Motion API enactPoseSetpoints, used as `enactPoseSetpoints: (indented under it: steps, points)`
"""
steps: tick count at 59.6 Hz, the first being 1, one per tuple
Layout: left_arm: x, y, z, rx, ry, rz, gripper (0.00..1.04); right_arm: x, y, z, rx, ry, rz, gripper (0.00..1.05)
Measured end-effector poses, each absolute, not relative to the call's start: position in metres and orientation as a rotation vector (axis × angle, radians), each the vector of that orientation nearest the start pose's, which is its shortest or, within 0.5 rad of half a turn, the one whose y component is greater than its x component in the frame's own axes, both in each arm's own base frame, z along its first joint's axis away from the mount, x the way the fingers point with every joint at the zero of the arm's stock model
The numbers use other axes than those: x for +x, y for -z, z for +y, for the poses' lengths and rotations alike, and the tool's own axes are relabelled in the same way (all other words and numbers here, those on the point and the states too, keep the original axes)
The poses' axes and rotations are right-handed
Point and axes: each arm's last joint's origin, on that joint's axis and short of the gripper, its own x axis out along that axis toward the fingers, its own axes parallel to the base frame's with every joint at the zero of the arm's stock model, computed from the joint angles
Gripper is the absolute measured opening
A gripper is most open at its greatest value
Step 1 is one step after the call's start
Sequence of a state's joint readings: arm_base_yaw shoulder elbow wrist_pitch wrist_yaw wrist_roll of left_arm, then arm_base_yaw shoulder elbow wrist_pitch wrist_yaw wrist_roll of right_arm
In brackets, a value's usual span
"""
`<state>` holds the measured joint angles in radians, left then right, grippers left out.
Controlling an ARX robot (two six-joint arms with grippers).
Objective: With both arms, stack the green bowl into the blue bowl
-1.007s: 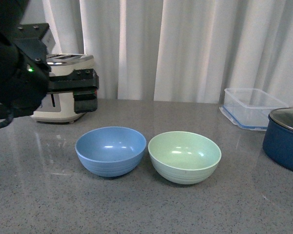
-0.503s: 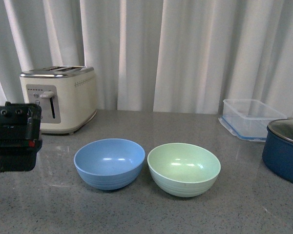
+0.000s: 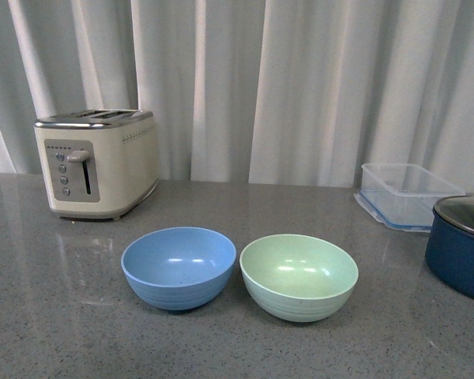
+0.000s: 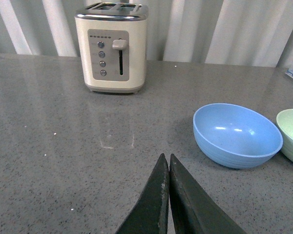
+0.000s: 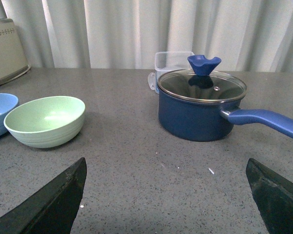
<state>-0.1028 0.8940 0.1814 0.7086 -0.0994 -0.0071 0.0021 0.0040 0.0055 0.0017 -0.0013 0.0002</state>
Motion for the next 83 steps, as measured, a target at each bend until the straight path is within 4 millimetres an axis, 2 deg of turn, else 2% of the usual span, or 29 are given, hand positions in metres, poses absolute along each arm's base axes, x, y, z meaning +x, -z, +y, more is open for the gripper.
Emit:
enactPoseSetpoints:
  steps: [14,34,58,83]
  points:
    - [0.154,-0.182,-0.001,-0.007,-0.001,0.007,0.04,0.098,-0.165,0.0,0.0,-0.003,-0.003,0.95]
    - [0.134,-0.17,0.0,-0.007,-0.001,-0.008,0.04,0.098,-0.165,0.0,0.0,-0.004,-0.003,0.95]
    - [0.117,-0.174,0.0,-0.005,0.0,-0.025,0.04,0.098,-0.165,0.0,0.0,-0.003,-0.003,0.95]
    - [0.108,-0.174,0.0,-0.005,0.0,-0.024,0.04,0.098,-0.165,0.0,0.0,-0.003,-0.003,0.95]
